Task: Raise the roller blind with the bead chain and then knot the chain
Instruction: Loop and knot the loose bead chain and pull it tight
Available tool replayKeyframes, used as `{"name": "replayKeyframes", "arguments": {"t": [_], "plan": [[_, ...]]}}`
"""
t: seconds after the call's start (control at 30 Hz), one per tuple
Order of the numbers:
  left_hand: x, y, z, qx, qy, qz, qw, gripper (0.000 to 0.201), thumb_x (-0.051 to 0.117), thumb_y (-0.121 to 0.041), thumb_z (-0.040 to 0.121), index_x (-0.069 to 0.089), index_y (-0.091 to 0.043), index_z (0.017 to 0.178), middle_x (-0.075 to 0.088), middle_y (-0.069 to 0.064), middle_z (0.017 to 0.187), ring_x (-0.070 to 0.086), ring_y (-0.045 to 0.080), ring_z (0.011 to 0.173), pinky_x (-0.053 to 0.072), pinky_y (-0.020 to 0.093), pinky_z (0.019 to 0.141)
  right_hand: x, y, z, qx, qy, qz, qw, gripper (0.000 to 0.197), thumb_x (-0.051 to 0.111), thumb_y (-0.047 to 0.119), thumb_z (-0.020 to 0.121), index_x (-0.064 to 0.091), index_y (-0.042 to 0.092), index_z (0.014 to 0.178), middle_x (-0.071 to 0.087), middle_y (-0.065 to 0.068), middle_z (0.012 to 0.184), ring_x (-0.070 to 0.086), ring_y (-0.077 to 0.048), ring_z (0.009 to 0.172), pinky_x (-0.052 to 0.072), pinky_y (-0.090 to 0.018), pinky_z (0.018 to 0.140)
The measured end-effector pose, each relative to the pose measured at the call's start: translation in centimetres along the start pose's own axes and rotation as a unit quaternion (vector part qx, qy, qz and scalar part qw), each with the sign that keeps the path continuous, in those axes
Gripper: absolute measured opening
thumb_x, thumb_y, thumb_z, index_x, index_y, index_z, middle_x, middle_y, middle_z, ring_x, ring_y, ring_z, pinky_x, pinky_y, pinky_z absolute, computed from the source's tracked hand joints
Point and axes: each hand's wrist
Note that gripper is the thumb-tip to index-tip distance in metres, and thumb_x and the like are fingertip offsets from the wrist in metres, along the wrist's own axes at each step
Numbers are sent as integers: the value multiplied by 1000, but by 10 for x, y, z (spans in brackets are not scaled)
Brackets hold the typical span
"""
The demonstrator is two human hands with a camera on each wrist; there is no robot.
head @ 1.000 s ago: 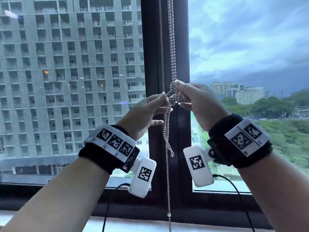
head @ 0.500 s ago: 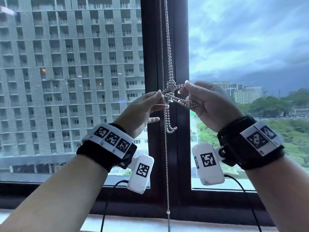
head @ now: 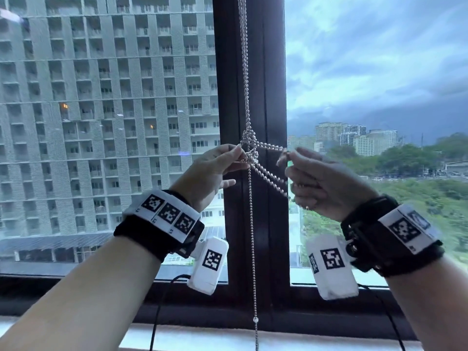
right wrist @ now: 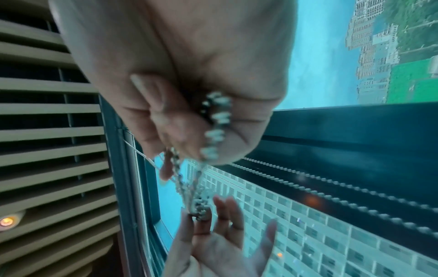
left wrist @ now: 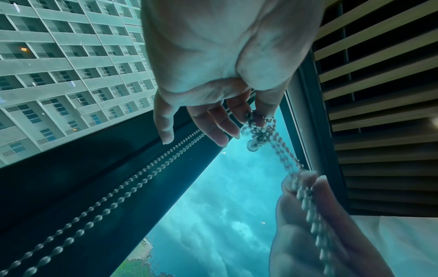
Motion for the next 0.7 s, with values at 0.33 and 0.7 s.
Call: {"name": "replayKeyframes", "arguments": {"t": [0.33, 0.7], "plan": [[20, 8, 2, 25, 4, -96, 995, 10, 48, -19, 95, 49, -12, 88, 67, 3, 80, 72, 18, 81, 53, 36, 81, 22, -81, -3, 17, -5, -189, 982, 38, 41, 33, 97, 48, 15, 65, 37, -10, 55, 29, -15, 45, 27, -23, 43], [42, 21, -6, 30, 29, -138, 990, 27, 30, -31, 102, 50, -17, 90, 49, -2, 62, 34, 7, 44, 28, 18, 44, 38, -127, -4, 5, -47, -184, 982, 38, 37, 29, 99, 40, 17, 64, 38, 1, 50, 29, -6, 42, 25, -17, 43]]}}
Point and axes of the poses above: each hand's wrist, its own z-axis towards the middle knuckle, its own x-axis out of the palm, y = z × x
